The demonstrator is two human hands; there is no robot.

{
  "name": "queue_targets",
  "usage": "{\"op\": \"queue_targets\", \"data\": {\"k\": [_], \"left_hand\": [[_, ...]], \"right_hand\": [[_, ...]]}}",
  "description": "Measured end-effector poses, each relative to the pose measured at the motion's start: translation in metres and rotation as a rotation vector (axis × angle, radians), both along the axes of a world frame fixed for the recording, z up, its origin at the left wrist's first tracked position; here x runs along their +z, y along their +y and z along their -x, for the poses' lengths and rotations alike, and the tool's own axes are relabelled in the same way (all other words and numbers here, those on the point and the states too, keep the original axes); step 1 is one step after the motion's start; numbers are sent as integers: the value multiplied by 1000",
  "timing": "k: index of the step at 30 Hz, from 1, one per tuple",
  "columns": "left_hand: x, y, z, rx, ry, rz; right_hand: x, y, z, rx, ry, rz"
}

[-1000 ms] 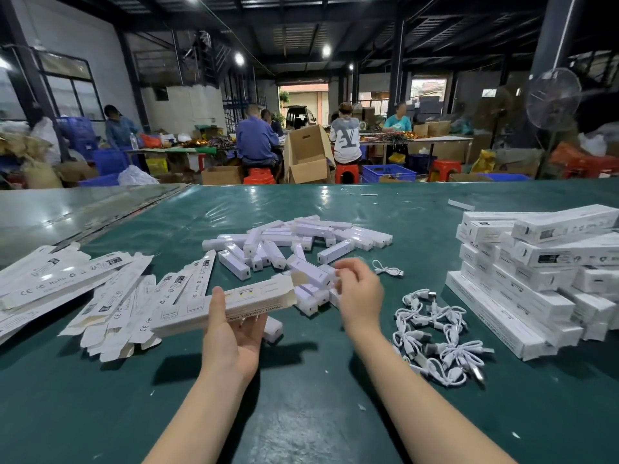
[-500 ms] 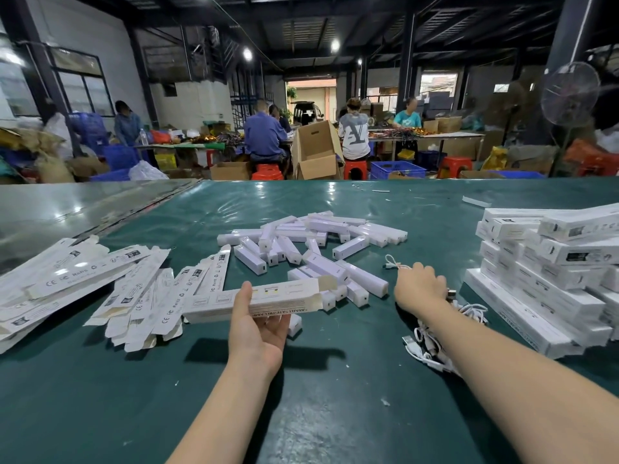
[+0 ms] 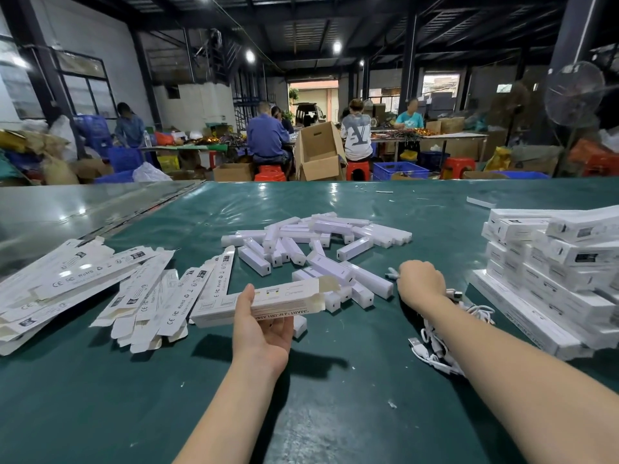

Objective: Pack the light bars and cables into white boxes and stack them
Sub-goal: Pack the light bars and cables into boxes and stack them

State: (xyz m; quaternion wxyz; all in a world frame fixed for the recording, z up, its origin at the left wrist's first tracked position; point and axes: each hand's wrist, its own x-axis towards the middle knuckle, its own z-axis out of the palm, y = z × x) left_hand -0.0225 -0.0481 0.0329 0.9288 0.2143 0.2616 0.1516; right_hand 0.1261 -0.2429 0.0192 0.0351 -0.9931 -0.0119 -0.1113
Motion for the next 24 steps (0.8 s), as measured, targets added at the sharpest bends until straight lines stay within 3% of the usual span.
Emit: {"op": "queue_targets", "data": {"k": [2,4,8,9,12,16,20,24], "left_hand": [[1,0,-1,8,5,18],[1,0,-2,23,7,34],[2,-1,-5,52,-10,38],[2,-2,-6,54,-15,35],[1,-6,-6,49,-48,22],[-2,-6,-6,60,-85,34],[-1,-4,-8,93,-101,80],[-6,-6,-10,69,-75,1]], "right_hand": [[4,5,3,37,-21,-101],[8,6,10,18,-106,-395],[3,14,52,123,-184,-1413],[1,16,64,199,-169,-1570],[5,28,85,338,-135,-1667],[13,50,101,428,50,-1910],[7,58,106,442,131,-1948],[1,63,106,483,131,-1952]]}}
